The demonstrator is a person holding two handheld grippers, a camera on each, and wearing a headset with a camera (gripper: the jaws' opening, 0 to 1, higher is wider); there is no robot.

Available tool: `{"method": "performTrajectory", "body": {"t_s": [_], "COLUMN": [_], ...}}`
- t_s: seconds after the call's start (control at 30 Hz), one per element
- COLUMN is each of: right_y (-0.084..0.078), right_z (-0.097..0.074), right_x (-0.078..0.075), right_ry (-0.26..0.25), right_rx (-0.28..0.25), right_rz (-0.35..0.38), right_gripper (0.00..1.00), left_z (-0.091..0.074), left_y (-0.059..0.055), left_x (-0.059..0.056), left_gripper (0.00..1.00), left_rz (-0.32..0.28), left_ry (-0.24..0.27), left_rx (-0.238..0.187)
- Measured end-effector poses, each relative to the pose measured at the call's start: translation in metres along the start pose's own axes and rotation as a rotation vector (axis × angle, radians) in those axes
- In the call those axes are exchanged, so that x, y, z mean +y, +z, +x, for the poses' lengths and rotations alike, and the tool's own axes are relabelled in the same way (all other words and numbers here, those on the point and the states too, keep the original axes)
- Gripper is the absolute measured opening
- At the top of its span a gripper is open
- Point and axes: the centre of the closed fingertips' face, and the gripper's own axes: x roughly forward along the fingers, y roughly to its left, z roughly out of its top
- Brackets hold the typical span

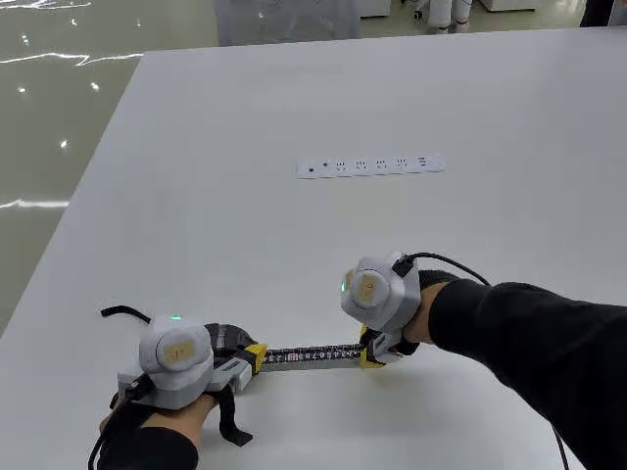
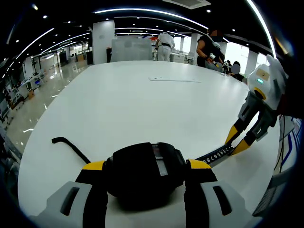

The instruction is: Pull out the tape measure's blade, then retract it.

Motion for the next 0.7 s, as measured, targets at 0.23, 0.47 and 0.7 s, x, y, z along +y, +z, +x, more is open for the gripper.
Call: {"method": "performTrajectory", "body": {"t_s": [0.23,0.47,0.7], "right_y": [0.0031,0.0056,0.0085], "right_z": [0.0011,0.0018,0.0025], "right_x": [0.0004,0.0011,0.0014], "right_ry": [-0.003,-0.001,0.002], "right_rx": [0.005,0.004,-0.005], "right_rz": [-0.006,-0.008,-0.008], "right_gripper": [0.08,0.08,0.09], "left_z": [-0.0001,-0.0003,-0.0003], "left_y": [0.0001,0.0000,0.0002], "left_x": [0.0000,0.0002,0.0005], "left_gripper": [0.60,0.60,0.60], "left_rz": [-0.001,-0.001,0.000], "left_ry": [0.002,0.001,-0.002], "left_rx": [-0.001,0.001,-0.001]}}
